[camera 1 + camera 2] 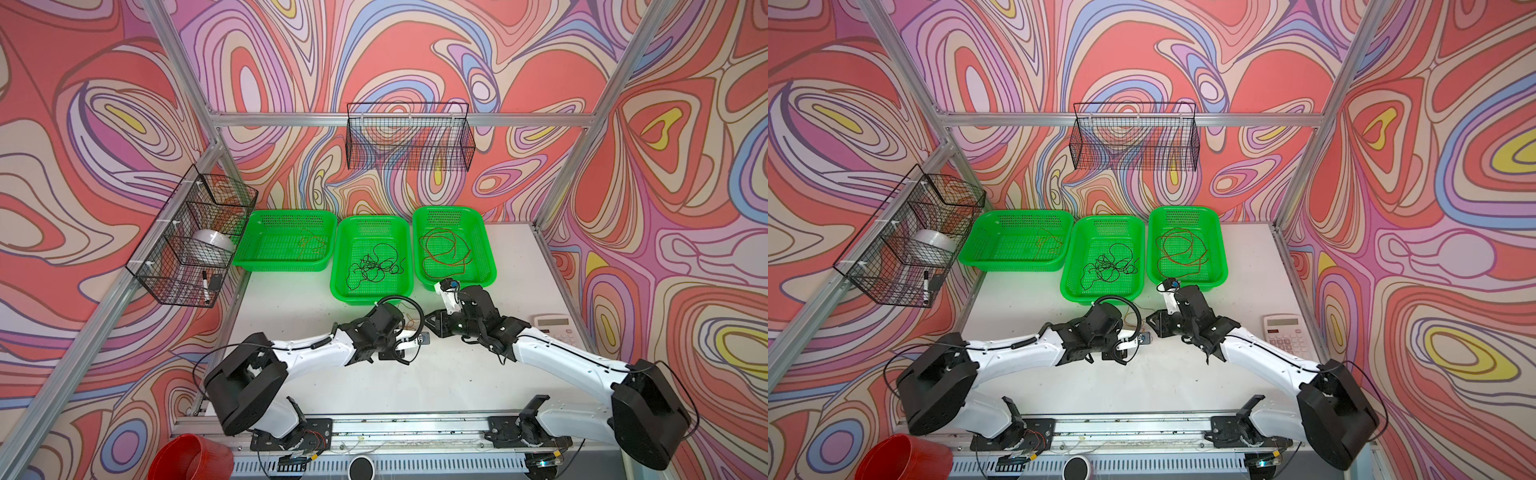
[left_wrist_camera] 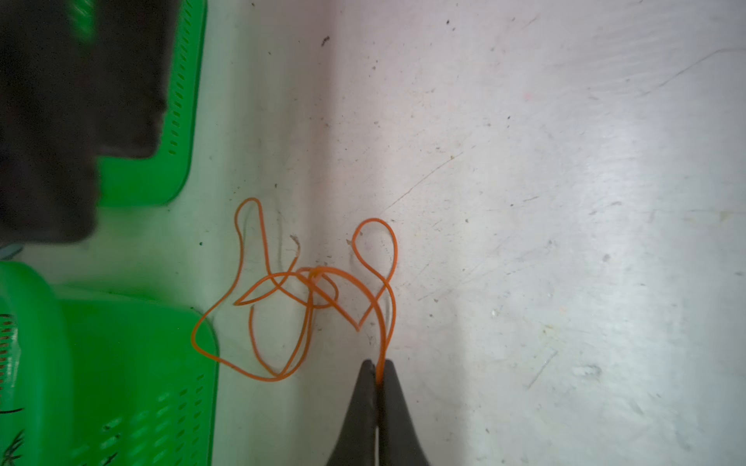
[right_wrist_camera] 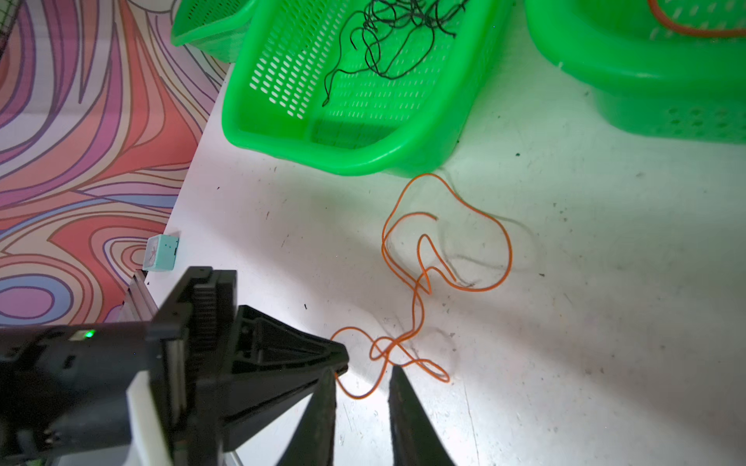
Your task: Untangle the cables
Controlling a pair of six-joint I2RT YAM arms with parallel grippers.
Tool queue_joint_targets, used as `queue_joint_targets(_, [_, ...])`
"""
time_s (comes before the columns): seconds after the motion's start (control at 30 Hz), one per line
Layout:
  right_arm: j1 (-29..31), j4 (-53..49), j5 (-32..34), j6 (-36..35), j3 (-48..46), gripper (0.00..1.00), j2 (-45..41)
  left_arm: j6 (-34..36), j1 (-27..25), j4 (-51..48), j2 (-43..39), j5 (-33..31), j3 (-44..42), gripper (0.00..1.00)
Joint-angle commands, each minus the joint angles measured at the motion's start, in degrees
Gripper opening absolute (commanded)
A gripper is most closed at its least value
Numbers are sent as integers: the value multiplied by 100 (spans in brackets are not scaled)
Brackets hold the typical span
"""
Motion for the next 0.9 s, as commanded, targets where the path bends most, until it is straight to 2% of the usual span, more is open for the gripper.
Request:
queue_joint_targets(0.0, [-18,52,103,-978,-75,42,-454,248,-11,-878,-741,272,285,0])
queue_joint_targets(0.13, [-19,358,9,-1981,-228,58,-942,293,15,-1818,-1282,306,766,0])
queue_joint_targets(0.23, [-19,580,-120,-2547,-286,63,-1149,333,43,-2139,-1552,241,1012,0])
queue_joint_targets(0.3, [-19,639,-436,-2849,-264,65,-1203,355,54,-2286,-1654,204,1170,0])
queue_joint_targets(0.47, [-19,1257,-1054,-2942,-401,68,-1123,402,92,-2356,-1731,73,1617,0])
queue_joint_targets(0.63, [-12,2125,-1273,-2776,-511,69,-862,382,88,-2244,-1755,167,1912,0])
queue_joint_targets(0.73, [-11,2524,-880,-2694,-444,68,-551,347,85,-2270,-1707,319,2049,0])
queue_joint_targets(0.87, [-2,2642,459,-2333,-2,58,19,382,91,-2261,-1653,437,2202,0])
